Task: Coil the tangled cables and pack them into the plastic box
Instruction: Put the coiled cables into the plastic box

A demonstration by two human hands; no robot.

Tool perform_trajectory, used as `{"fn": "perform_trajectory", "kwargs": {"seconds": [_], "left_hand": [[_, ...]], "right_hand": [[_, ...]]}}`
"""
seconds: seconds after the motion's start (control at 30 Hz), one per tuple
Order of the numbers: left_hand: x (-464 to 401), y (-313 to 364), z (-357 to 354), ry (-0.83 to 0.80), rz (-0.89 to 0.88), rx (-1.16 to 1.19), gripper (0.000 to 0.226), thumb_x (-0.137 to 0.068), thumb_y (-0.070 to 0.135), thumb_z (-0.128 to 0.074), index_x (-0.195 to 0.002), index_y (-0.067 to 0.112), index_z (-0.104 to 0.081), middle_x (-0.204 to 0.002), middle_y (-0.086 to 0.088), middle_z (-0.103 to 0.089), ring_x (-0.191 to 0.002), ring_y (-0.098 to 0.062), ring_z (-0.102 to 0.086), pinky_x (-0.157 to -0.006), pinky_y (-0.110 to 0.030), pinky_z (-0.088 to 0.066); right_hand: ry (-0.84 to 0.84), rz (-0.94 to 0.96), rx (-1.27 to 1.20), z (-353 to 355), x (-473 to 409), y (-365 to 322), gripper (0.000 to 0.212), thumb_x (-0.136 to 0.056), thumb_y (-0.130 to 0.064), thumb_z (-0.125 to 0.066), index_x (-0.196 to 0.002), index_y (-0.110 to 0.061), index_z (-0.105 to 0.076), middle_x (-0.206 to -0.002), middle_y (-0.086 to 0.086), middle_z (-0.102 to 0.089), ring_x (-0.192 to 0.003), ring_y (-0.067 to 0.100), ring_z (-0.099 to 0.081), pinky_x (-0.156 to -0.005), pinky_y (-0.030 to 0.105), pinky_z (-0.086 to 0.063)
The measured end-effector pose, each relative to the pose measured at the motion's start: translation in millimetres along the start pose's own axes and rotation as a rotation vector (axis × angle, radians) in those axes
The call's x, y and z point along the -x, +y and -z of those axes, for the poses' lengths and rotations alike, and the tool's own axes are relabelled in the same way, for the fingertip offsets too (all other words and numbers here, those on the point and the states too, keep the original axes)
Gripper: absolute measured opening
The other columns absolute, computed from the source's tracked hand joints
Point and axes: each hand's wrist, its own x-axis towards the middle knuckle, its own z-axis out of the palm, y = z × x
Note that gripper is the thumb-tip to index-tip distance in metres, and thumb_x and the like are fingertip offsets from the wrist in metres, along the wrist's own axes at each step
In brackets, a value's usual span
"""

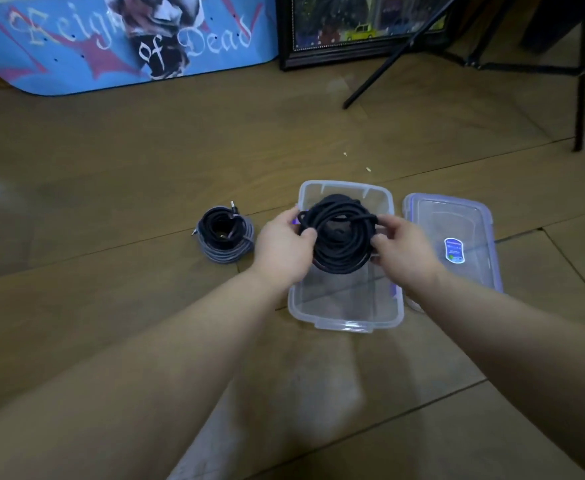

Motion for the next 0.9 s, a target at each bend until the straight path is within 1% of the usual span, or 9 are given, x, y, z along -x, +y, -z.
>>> {"fn": "perform_trajectory", "kwargs": {"seconds": [0.13,0.3,0.47,0.57,0.63,0.7,0.77,0.83,0.9], "left_hand": [[-10,-14,-32,-0.125,0.087,-0.069,0.040,-0.087,0.013,-0.050,-0.127,0.021,-0.054,-0.119,-0.005,-0.066,-0.108,-0.028,-0.062,-0.099,-0.049,-0.050],[-20,-14,-48,-0.189,0.196,-0.084,0.047,-0.094,0.011,-0.053,-0.140,0.016,-0.040,-0.124,-0.012,-0.061,-0.109,-0.032,-0.059,-0.097,-0.052,-0.050],[-26,-12,-56,-0.125,0.235,-0.035,0.041,-0.094,0.011,-0.056,-0.132,0.012,-0.041,-0.121,-0.016,-0.061,-0.104,-0.034,-0.061,-0.093,-0.053,-0.053],[-24,-10,-60,-0.162,0.151,-0.257,0.048,-0.096,0.013,-0.054,-0.138,0.012,-0.033,-0.132,-0.015,-0.053,-0.112,-0.030,-0.056,-0.094,-0.043,-0.051],[-23,-5,-63,-0.167,-0.008,-0.584,0.063,-0.097,0.017,-0.050,-0.151,0.010,-0.018,-0.157,-0.013,-0.026,-0.142,-0.027,-0.031,-0.111,-0.037,-0.035],[-24,7,-64,-0.142,-0.173,-0.719,0.067,-0.099,0.018,-0.046,-0.155,0.009,-0.011,-0.163,-0.010,-0.011,-0.150,-0.022,-0.011,-0.117,-0.032,-0.021],[-33,20,-63,-0.140,-0.216,-0.702,0.057,-0.101,0.019,-0.043,-0.152,0.008,-0.021,-0.154,-0.011,-0.033,-0.142,-0.025,-0.031,-0.106,-0.029,-0.029],[-47,29,-61,-0.148,-0.068,-0.540,0.053,-0.103,0.024,-0.040,-0.152,0.010,-0.025,-0.147,-0.009,-0.044,-0.134,-0.027,-0.042,-0.099,-0.028,-0.035],[-60,30,-62,-0.171,0.052,-0.434,0.048,-0.104,0.026,-0.038,-0.148,0.010,-0.032,-0.137,-0.007,-0.050,-0.122,-0.025,-0.048,-0.094,-0.028,-0.038]], "right_hand": [[-0.068,-0.041,0.131,1,4,5,0.033,-0.087,-0.005,-0.045,-0.116,-0.015,-0.054,-0.101,0.009,-0.068,-0.086,0.031,-0.060,-0.074,0.035,-0.048],[-0.179,-0.196,-0.009,-12,-7,17,0.045,-0.091,-0.004,-0.047,-0.133,-0.018,-0.038,-0.114,0.011,-0.061,-0.100,0.029,-0.060,-0.091,0.050,-0.052],[-0.178,-0.176,-0.088,-12,-18,15,0.053,-0.088,-0.004,-0.057,-0.137,-0.015,-0.038,-0.120,0.011,-0.058,-0.105,0.028,-0.058,-0.089,0.041,-0.052],[-0.159,-0.135,-0.127,-8,-31,8,0.060,-0.086,-0.001,-0.057,-0.140,-0.018,-0.035,-0.118,0.011,-0.058,-0.102,0.028,-0.060,-0.086,0.038,-0.053],[-0.146,-0.144,-0.197,-8,-38,4,0.060,-0.084,-0.002,-0.056,-0.138,-0.019,-0.038,-0.116,0.010,-0.061,-0.102,0.027,-0.061,-0.089,0.040,-0.053],[-0.119,-0.191,-0.300,-11,-45,2,0.049,-0.083,-0.007,-0.052,-0.131,-0.018,-0.046,-0.111,0.010,-0.064,-0.103,0.029,-0.061,-0.092,0.044,-0.052],[-0.108,-0.260,-0.383,-15,-52,3,0.039,-0.084,-0.013,-0.046,-0.123,-0.015,-0.048,-0.113,0.013,-0.062,-0.106,0.033,-0.060,-0.093,0.048,-0.051],[-0.105,-0.305,-0.401,-18,-57,4,0.032,-0.085,-0.020,-0.043,-0.117,-0.016,-0.042,-0.122,0.017,-0.057,-0.111,0.036,-0.056,-0.093,0.047,-0.049],[-0.110,-0.327,-0.391,-22,-62,5,0.038,-0.087,-0.023,-0.041,-0.124,-0.012,-0.041,-0.118,0.016,-0.058,-0.105,0.034,-0.057,-0.089,0.045,-0.051]]}}
